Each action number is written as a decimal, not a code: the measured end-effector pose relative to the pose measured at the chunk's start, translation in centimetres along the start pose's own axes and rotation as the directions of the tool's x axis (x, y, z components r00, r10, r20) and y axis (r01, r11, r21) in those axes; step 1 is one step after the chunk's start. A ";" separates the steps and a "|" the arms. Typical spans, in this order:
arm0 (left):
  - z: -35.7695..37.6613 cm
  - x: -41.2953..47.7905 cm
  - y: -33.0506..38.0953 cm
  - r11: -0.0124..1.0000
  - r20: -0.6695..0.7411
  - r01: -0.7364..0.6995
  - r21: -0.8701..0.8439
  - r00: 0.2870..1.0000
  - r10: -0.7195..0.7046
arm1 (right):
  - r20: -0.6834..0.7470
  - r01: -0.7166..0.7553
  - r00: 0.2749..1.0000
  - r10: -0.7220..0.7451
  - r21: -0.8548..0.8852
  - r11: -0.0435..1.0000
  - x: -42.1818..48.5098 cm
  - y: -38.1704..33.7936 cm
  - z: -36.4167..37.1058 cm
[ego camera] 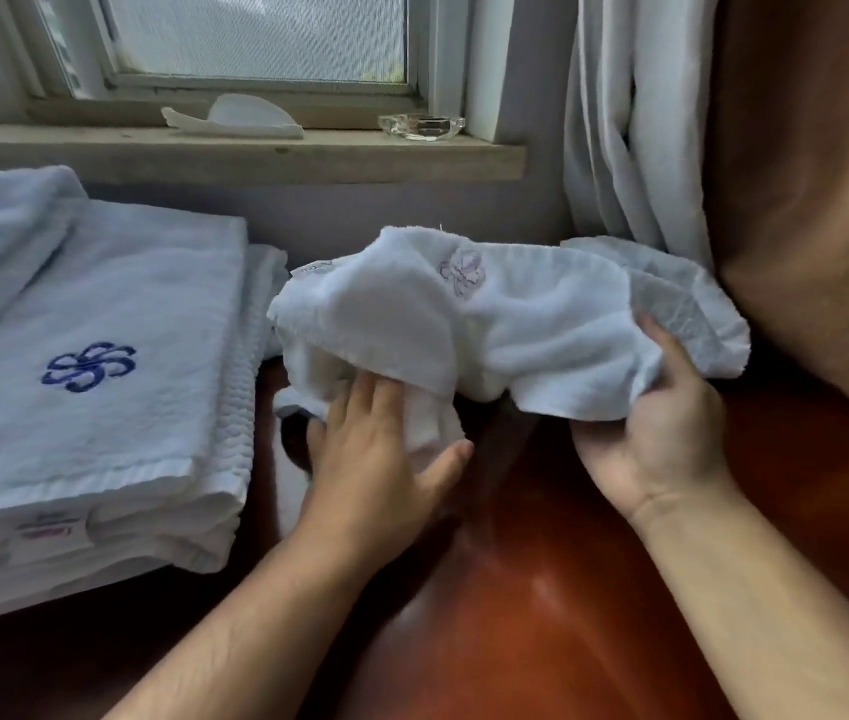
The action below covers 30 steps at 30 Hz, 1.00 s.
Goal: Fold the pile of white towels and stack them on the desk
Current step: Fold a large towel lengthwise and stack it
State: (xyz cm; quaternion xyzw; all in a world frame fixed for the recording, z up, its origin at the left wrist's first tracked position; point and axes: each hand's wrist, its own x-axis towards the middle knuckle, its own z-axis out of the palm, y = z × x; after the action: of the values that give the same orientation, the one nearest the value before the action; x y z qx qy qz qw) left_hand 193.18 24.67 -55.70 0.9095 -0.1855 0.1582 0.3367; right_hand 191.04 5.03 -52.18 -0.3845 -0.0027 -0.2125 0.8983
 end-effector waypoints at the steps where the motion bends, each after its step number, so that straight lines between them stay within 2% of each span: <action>1: -0.1 0.1 -0.1 0.999 -0.013 0.018 -0.040 1.000 -0.019 | 0.028 -0.065 0.997 0.065 0.019 0.998 0.0 -0.5 -0.1; 2: -0.2 0.1 -0.1 0.994 -0.021 0.033 -0.102 0.999 -0.036 | 0.046 -0.136 0.990 0.136 -0.016 0.991 -0.1 -0.9 -0.2; 4: -0.4 0.3 0.3 0.948 -0.043 0.094 -0.303 0.993 -0.112 | 0.066 -0.285 0.951 0.302 -0.195 0.939 -0.2 -1.3 -0.6; 6: -0.7 0.6 0.6 0.851 -0.131 0.123 -0.511 0.967 -0.218 | 0.110 -0.416 0.864 0.491 -0.390 0.821 -0.5 -1.7 -0.8; 8: -1.3 0.8 0.9 0.787 -0.262 0.001 -0.617 0.942 -0.207 | 0.146 -0.424 0.781 0.607 -0.589 0.688 -0.9 -2.1 -0.7; 9: -1.6 0.8 1.2 0.748 -0.286 -0.065 -0.661 0.943 -0.171 | 0.132 -0.380 0.772 0.622 -0.688 0.618 -1.1 -2.1 -0.7; 11: -1.7 0.5 1.9 0.608 -0.230 -0.114 -0.785 0.966 -0.116 | 0.103 -0.243 0.831 0.547 -0.818 0.522 -1.3 -1.5 -0.5; 12: -1.7 0.3 2.3 0.546 -0.198 -0.118 -0.829 0.976 -0.090 | 0.096 -0.192 0.872 0.480 -0.836 0.515 -1.3 -1.1 -0.5; 14: -1.6 0.1 3.0 0.494 -0.183 -0.130 -0.860 0.981 -0.060 | 0.105 -0.072 0.956 0.275 -0.822 0.564 -1.0 -0.3 -0.7; 15: -1.8 0.1 3.3 0.488 -0.173 -0.124 -0.864 0.983 -0.056 | 0.133 0.006 0.976 0.171 -0.805 0.593 -0.7 -0.1 -1.0; 16: -1.9 0.2 3.6 0.493 -0.155 -0.109 -0.863 0.987 -0.052 | 0.181 0.053 0.974 0.134 -0.763 0.645 -0.6 -0.2 -1.3; 17: -1.9 0.3 3.8 0.534 -0.138 -0.093 -0.840 0.989 -0.045 | 0.261 0.046 0.946 0.193 -0.696 0.716 -0.6 -0.4 -1.3; 18: -1.9 0.4 3.8 0.612 -0.126 -0.074 -0.787 0.991 -0.042 | 0.345 -0.039 0.883 0.318 -0.623 0.781 -0.6 -0.6 -1.3; 19: -1.8 0.4 3.8 0.710 -0.125 -0.045 -0.703 0.990 -0.061 | 0.417 -0.128 0.795 0.441 -0.595 0.793 -0.7 -0.7 -1.1; 20: -1.6 0.3 3.7 0.791 -0.141 -0.007 -0.612 0.985 -0.100 | 0.460 -0.163 0.711 0.532 -0.628 0.761 -0.9 -0.7 -1.0; 21: -1.5 0.3 3.5 0.836 -0.157 0.033 -0.548 0.977 -0.141 | 0.470 -0.132 0.648 0.600 -0.706 0.696 -1.2 -0.7 -0.8; 23: -1.4 0.4 2.9 0.857 -0.157 0.073 -0.510 0.972 -0.176 | 0.462 0.045 0.600 0.653 -0.834 0.549 -1.7 -0.5 -0.6; 24: -1.4 0.5 2.7 0.852 -0.151 0.071 -0.518 0.973 -0.172 | 0.445 0.120 0.607 0.659 -0.871 0.477 -1.7 -0.4 -0.6; 26: -1.1 0.7 2.2 0.827 -0.138 0.047 -0.560 0.979 -0.148 | 0.375 0.205 0.737 0.563 -0.917 0.342 -1.5 -0.4 -1.0; 28: -0.7 0.7 1.7 0.815 -0.126 0.028 -0.578 0.984 -0.124 | 0.287 0.229 0.892 0.348 -0.953 0.199 -0.9 -0.1 -1.4; 29: -0.5 0.6 1.4 0.821 -0.104 0.045 -0.570 0.987 -0.126 | 0.245 0.214 0.945 0.216 -0.964 0.158 -0.6 0.1 -1.5; 30: -0.3 0.7 1.0 0.837 -0.082 0.075 -0.542 0.987 -0.141 | 0.223 0.204 0.967 0.126 -0.967 0.152 -0.4 0.4 -1.5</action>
State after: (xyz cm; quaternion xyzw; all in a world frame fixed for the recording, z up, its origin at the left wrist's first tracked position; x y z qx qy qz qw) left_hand 193.28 24.00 -54.67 0.7768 -0.1504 0.1342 0.5966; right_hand 190.64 4.40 -53.62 -0.8991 0.0125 -0.1353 0.4160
